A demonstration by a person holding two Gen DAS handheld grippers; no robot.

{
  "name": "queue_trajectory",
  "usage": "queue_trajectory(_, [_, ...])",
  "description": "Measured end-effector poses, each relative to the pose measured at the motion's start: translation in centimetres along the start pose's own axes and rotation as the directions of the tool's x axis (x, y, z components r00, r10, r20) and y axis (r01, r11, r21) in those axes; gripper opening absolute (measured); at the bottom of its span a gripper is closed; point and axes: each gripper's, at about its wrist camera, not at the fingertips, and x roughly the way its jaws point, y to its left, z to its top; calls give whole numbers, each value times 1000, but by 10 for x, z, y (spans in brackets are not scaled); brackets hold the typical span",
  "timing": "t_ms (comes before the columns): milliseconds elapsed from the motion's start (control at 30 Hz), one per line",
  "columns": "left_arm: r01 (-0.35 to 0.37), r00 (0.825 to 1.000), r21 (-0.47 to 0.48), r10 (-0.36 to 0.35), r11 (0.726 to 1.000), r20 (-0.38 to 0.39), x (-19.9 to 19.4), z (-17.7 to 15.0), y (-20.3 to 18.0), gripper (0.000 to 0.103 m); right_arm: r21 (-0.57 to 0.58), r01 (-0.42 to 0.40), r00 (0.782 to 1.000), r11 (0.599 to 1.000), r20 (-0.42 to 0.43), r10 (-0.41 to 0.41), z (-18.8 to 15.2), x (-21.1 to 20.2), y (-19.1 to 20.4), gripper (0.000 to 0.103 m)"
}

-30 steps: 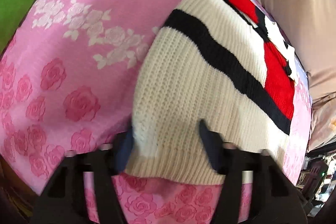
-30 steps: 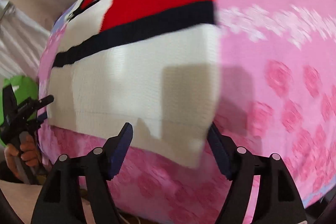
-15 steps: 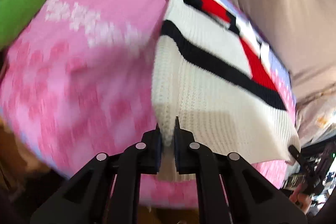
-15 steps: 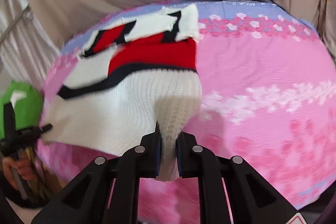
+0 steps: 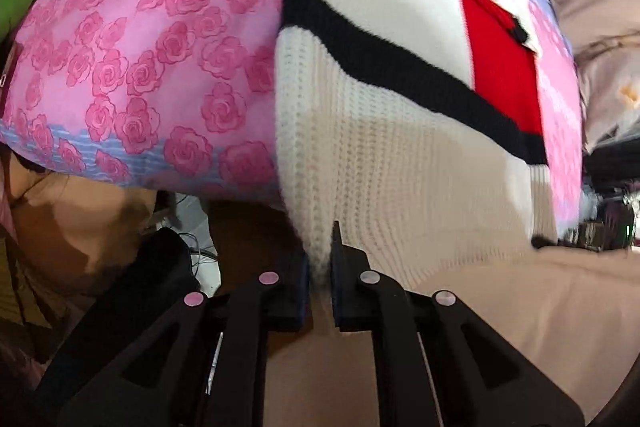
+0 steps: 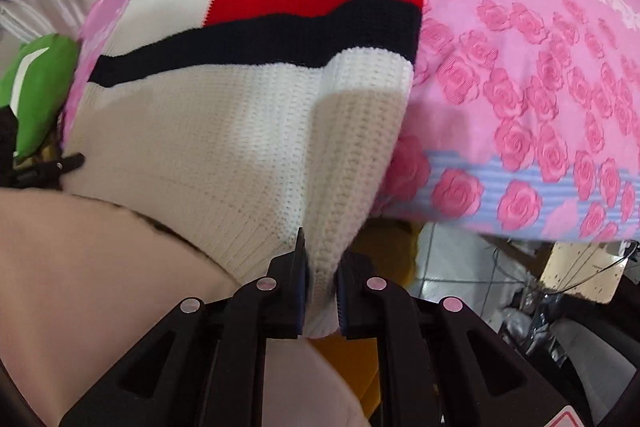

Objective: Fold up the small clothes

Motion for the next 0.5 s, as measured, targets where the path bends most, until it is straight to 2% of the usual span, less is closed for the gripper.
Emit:
queue_trajectory(67, [21,999,-4,-21,1000,48,-11,13,-1,8,22,-30,999,999,20,30,6,-12,-6,10])
queue_trajectory(167, [43,991,-25,-39,999,125,-16,46,0,8,110,-94,987,989,141,78,37,-39,-28,10])
queue_trajectory(233, [51,989,-28,-46,998,139,-12,56,-4,8,135,-100,980,986,184,75,47,-42,-33,11])
queue_trajectory(367, [45,993,10,-46,999,105,-11,46,-8,8,158,-112,986,981,139,90,43,-28,-35,11])
queue_trajectory(433, [56,991,22,-58,998,122,-23,39,-11,8,142,-127,985,982,133,108,32,-32,-26,11])
queue_trajectory(500, [73,981,23,-76,997,178,-42,44,-16,8,130,-164,976,978,168,141,21,-47,-20,11])
